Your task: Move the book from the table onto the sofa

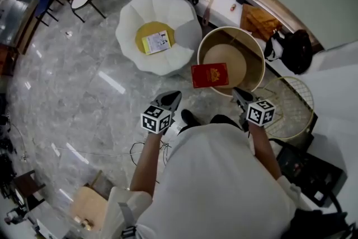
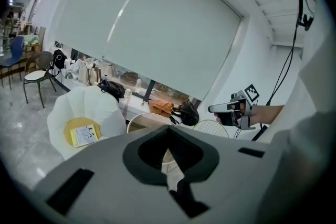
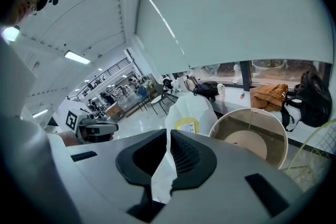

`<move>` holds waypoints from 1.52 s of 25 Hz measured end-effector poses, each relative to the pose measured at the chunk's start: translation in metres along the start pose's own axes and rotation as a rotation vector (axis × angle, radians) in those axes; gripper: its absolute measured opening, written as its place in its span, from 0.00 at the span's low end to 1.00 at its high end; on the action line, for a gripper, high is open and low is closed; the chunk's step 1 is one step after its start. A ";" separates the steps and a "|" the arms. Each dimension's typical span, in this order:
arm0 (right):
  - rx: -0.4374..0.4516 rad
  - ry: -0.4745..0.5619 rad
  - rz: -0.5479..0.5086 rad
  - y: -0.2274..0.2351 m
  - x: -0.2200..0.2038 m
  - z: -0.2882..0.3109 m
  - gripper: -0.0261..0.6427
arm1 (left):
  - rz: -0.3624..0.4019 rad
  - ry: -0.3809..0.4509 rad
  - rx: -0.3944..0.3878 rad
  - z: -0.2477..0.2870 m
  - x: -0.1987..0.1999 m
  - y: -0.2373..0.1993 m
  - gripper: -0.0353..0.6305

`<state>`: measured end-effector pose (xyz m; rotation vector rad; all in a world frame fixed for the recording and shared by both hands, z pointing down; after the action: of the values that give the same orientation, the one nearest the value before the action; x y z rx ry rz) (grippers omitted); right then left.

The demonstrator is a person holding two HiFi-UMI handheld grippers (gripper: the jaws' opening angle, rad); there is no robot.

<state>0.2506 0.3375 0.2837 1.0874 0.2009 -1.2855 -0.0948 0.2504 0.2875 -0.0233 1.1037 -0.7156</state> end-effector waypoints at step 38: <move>0.197 -0.383 0.067 0.106 -0.052 0.136 0.10 | -0.248 -0.152 0.053 0.137 -0.066 -0.037 0.06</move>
<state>0.2638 0.2605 0.4454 0.9802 -0.2523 -1.4473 -0.0186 0.2124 0.4183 -0.1690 0.9445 -0.9494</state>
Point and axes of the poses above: the fingertips, and each gripper's own axes: z forward along the fingers, y to its right, x out of its top, the point moved 10 cm from there along -z, backward along the fingers, and after that the axes turned 5 degrees about z, right-handed, at the moved point
